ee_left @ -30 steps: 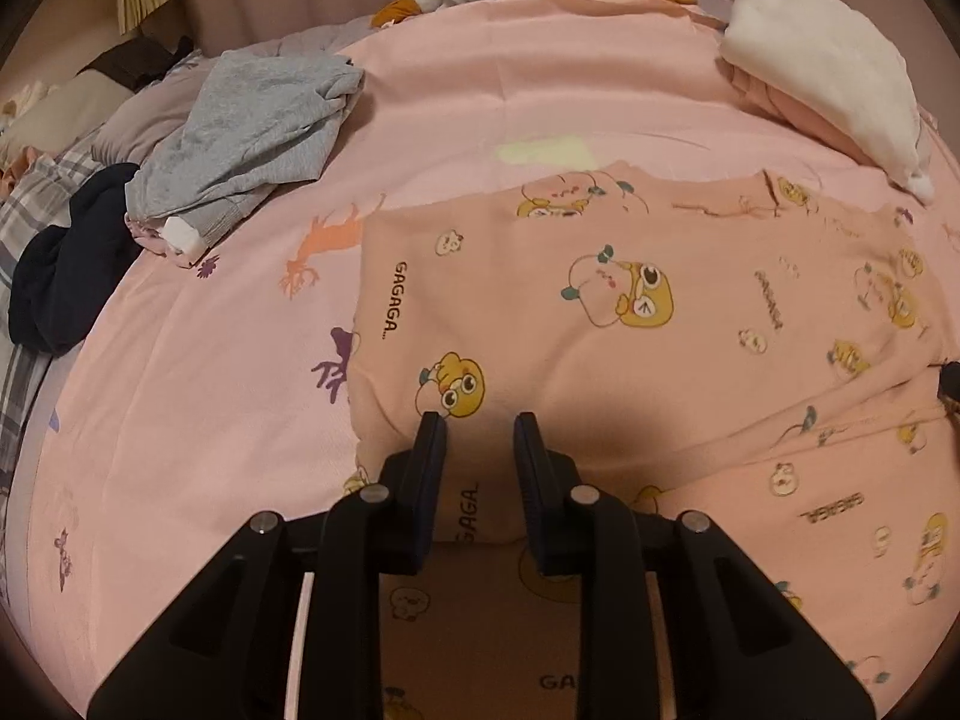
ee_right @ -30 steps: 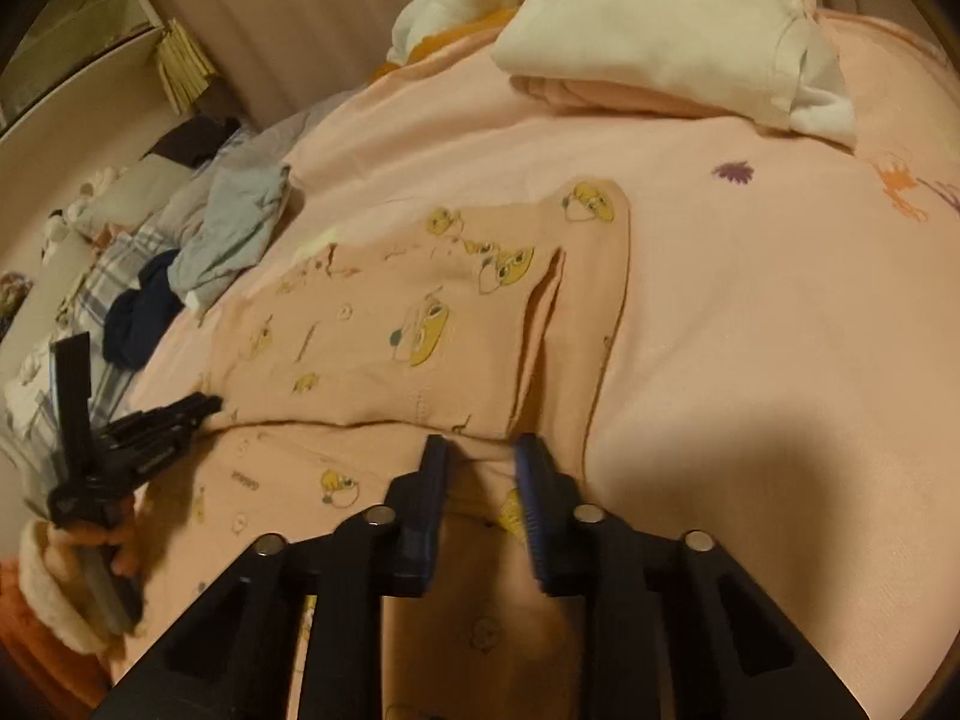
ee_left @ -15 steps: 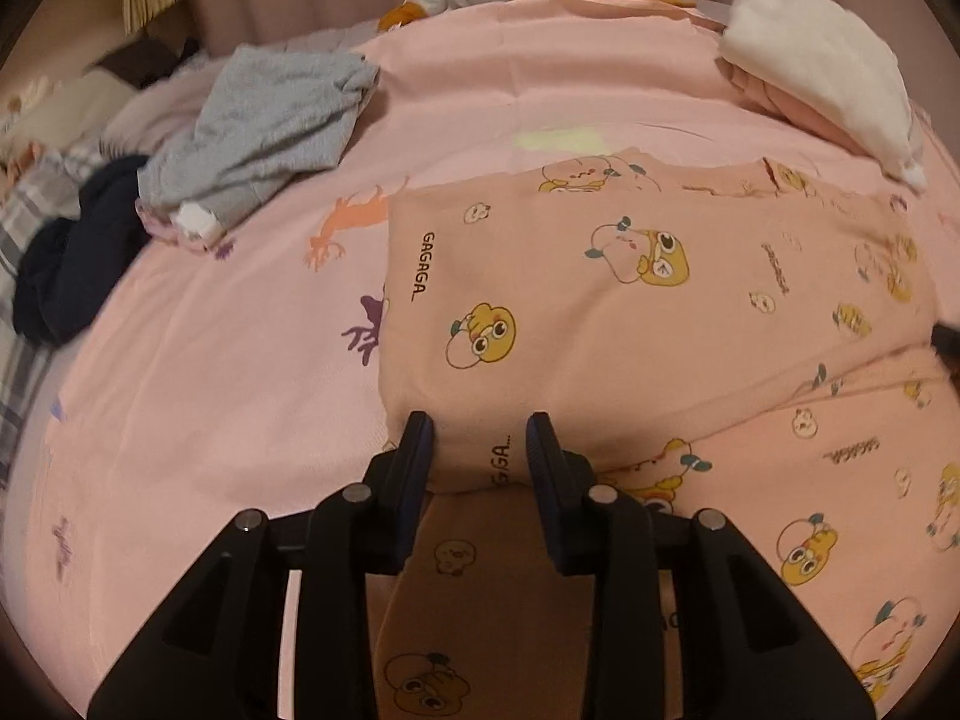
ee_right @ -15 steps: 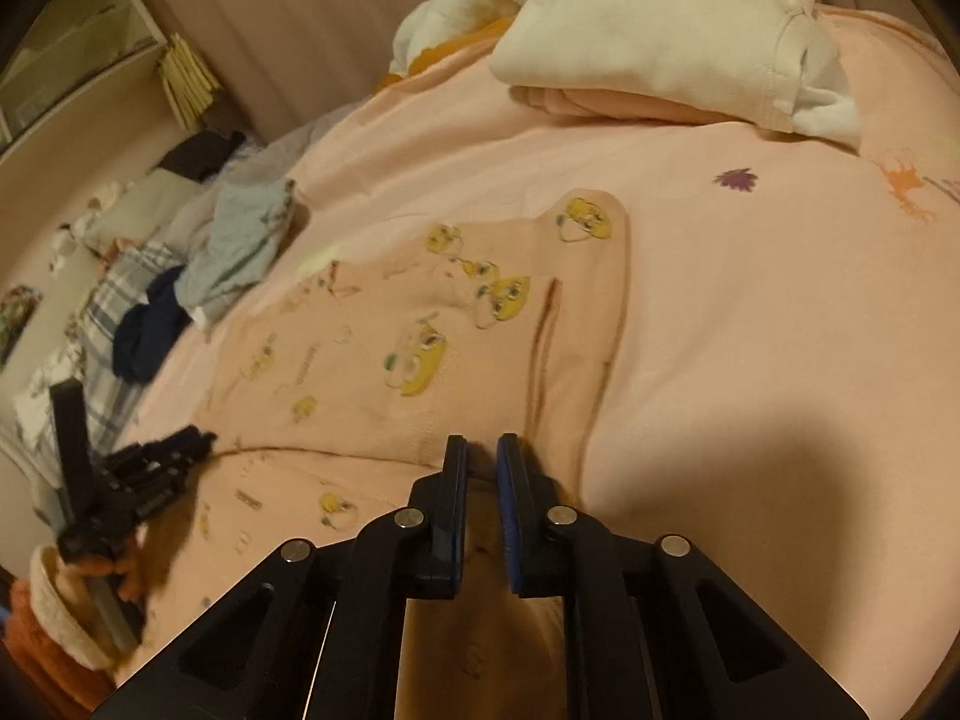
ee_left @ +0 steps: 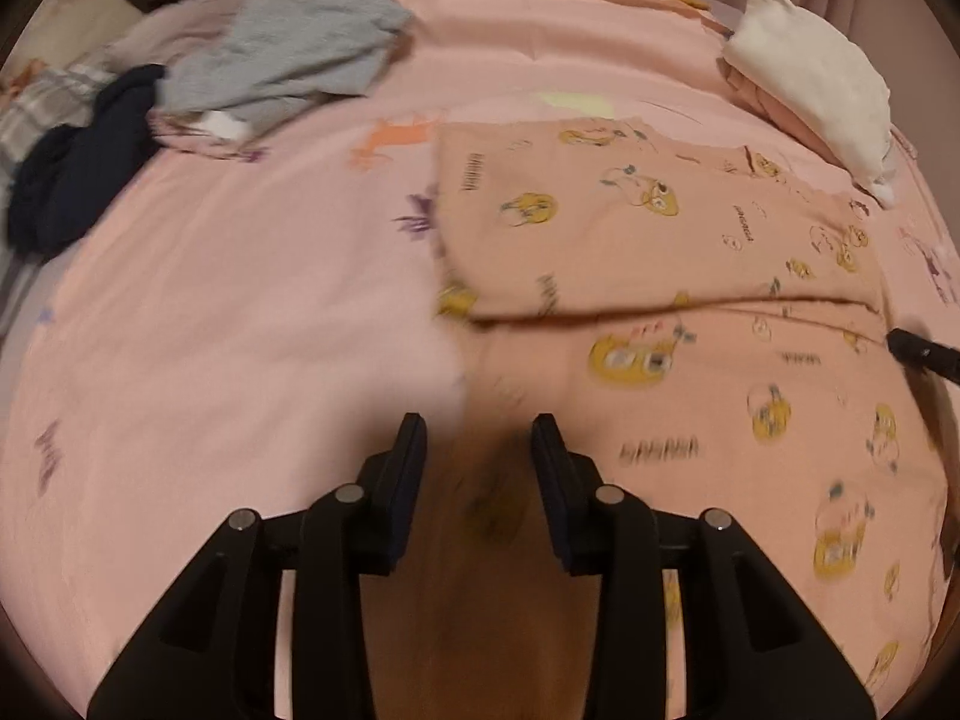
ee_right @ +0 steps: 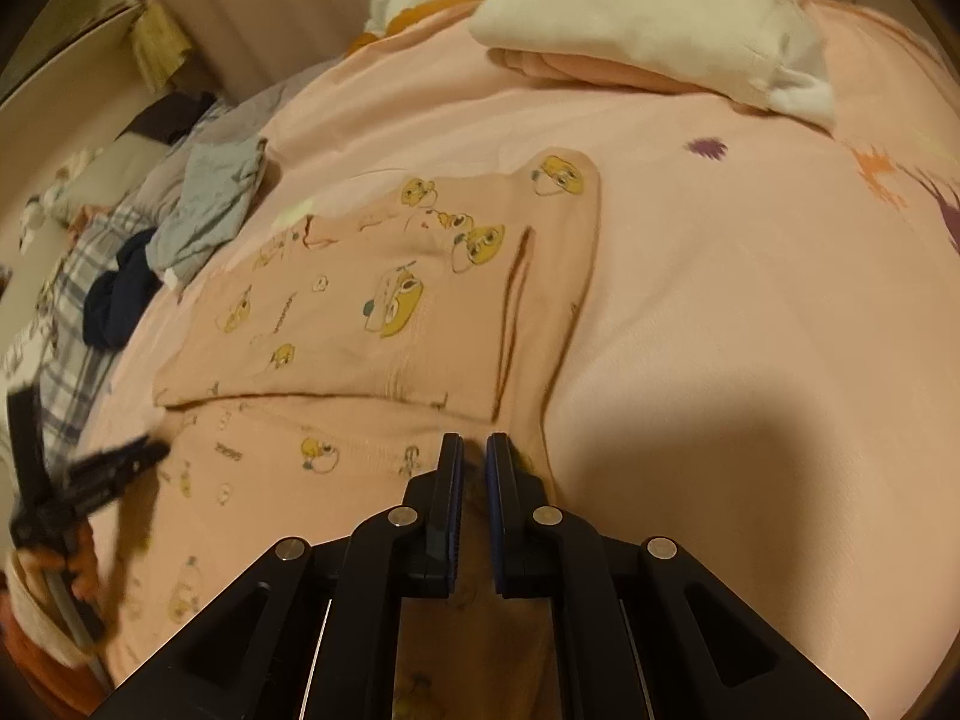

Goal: Fold small clothes

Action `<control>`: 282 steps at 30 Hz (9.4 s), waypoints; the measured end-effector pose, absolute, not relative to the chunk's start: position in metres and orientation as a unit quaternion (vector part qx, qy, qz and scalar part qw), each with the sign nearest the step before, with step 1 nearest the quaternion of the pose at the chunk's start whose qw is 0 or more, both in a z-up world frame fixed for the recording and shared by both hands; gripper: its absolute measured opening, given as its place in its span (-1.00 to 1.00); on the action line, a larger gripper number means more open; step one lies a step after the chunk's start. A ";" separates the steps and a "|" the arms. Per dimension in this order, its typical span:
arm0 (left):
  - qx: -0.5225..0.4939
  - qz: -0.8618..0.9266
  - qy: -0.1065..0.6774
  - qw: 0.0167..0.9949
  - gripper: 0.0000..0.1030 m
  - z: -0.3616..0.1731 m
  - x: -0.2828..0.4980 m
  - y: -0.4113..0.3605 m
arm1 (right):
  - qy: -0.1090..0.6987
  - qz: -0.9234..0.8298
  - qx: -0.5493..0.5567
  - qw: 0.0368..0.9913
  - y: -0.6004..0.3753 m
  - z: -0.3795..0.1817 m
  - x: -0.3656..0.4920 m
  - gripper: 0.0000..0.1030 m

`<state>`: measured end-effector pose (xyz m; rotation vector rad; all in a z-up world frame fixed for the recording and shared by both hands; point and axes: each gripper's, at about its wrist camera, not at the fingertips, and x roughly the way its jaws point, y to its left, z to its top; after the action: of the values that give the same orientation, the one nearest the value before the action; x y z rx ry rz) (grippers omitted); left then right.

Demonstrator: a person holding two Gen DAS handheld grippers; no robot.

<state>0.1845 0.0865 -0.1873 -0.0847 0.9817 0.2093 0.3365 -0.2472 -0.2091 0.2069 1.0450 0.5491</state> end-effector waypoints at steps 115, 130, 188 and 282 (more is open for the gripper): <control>-0.382 -0.078 0.355 0.850 -0.85 -0.163 0.001 0.110 | 0.442 0.248 0.291 0.812 -0.295 -0.162 0.098 -0.77; -0.368 -0.031 0.310 0.876 -0.85 -0.126 0.052 0.121 | 0.424 0.232 0.255 0.838 -0.295 -0.122 0.158 -0.77; -0.126 0.047 0.484 0.864 -0.54 -0.195 0.344 0.078 | 0.529 0.184 0.051 0.827 -0.195 -0.180 0.389 -0.76; -0.339 0.056 0.316 0.884 -0.86 -0.186 0.170 0.063 | 0.467 0.221 0.457 0.724 -0.284 -0.226 0.272 -0.74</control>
<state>0.1697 0.0634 -0.1858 -0.7045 0.6585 0.1157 0.2716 -0.2840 -0.2260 1.0082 1.0309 0.4869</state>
